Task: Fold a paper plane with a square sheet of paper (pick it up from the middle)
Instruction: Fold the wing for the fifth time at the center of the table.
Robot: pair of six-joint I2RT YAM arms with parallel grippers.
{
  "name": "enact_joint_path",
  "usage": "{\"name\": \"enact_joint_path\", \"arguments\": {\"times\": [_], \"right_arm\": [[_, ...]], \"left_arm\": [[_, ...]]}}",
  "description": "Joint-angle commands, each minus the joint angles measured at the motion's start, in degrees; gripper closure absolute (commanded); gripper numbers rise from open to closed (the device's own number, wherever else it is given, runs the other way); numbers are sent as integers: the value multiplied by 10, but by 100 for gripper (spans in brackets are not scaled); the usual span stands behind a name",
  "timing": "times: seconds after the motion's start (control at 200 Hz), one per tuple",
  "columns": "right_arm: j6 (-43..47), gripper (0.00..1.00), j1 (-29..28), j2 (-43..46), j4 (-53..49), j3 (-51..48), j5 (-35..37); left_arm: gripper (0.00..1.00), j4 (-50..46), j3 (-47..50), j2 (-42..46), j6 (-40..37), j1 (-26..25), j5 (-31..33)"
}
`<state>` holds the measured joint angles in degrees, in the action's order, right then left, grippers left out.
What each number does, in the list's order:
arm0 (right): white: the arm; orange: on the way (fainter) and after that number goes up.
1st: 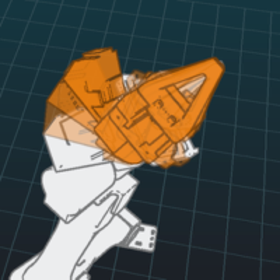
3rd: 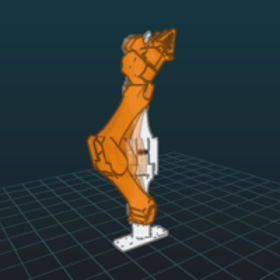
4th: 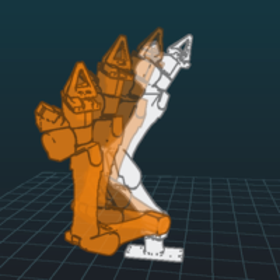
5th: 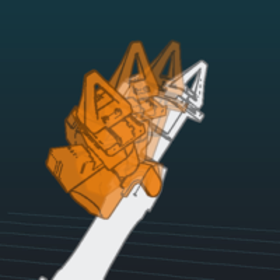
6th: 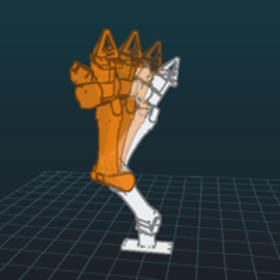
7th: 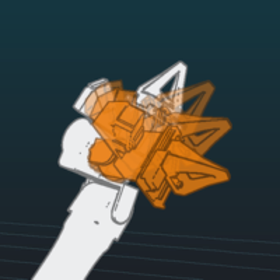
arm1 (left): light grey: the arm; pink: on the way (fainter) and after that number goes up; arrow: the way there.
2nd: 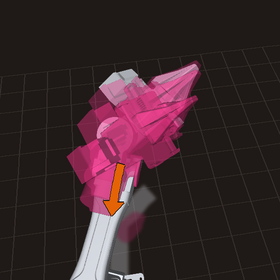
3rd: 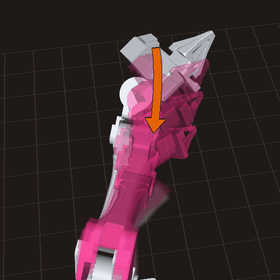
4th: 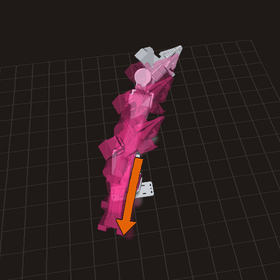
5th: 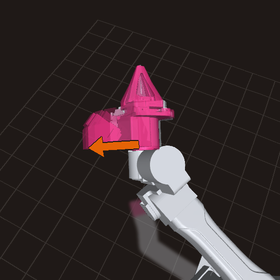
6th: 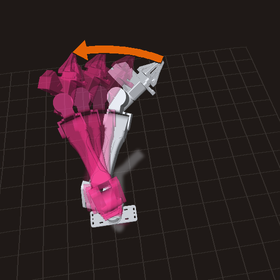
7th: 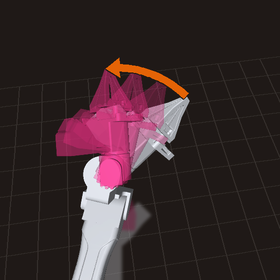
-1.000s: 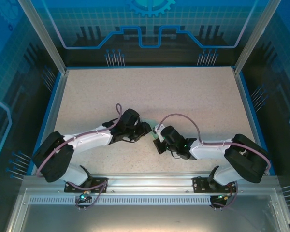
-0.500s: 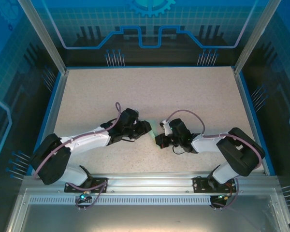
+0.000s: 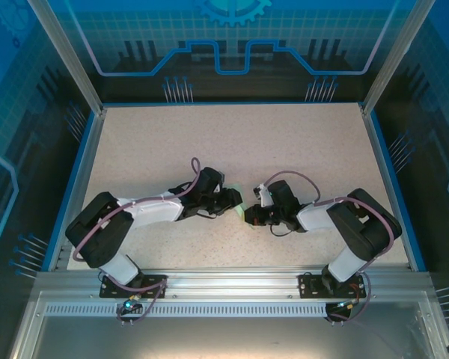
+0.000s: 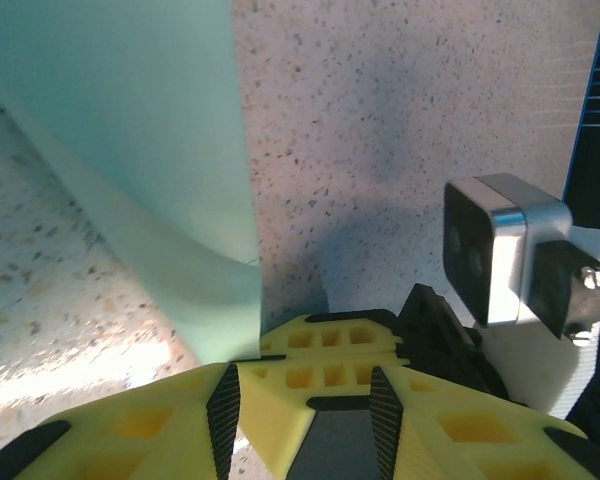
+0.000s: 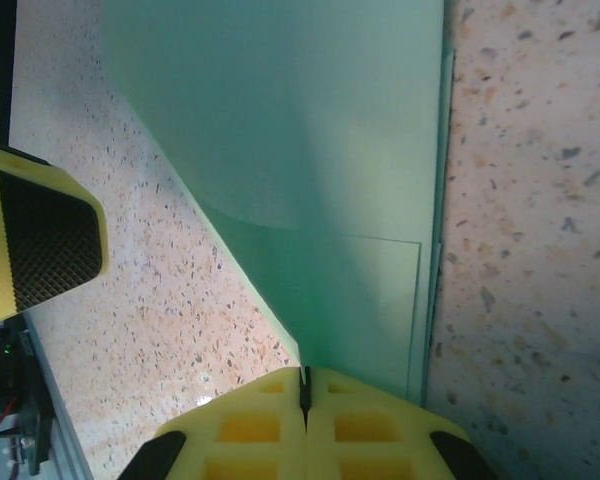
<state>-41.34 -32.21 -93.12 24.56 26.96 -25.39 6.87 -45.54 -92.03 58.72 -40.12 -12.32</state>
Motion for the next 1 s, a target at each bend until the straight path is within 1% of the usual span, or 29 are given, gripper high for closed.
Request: {"name": "enact_joint_path", "arguments": {"times": [0.0, 0.315, 0.735, 0.995], "right_arm": [[-23, 100, 14, -6, 18, -2, -34], [-20, 99, 21, 41, -21, 9, -41], [-19, 98, 29, 26, -38, 28, -57], [-14, 96, 29, 34, -47, 24, -51]], "left_arm": [[57, 21, -23, -15, -21, 0, -19], [55, 20, -19, -6, -35, 0, -18], [54, 31, -45, -54, -60, 0, -22], [58, 34, -54, -96, -57, 0, -24]]}}
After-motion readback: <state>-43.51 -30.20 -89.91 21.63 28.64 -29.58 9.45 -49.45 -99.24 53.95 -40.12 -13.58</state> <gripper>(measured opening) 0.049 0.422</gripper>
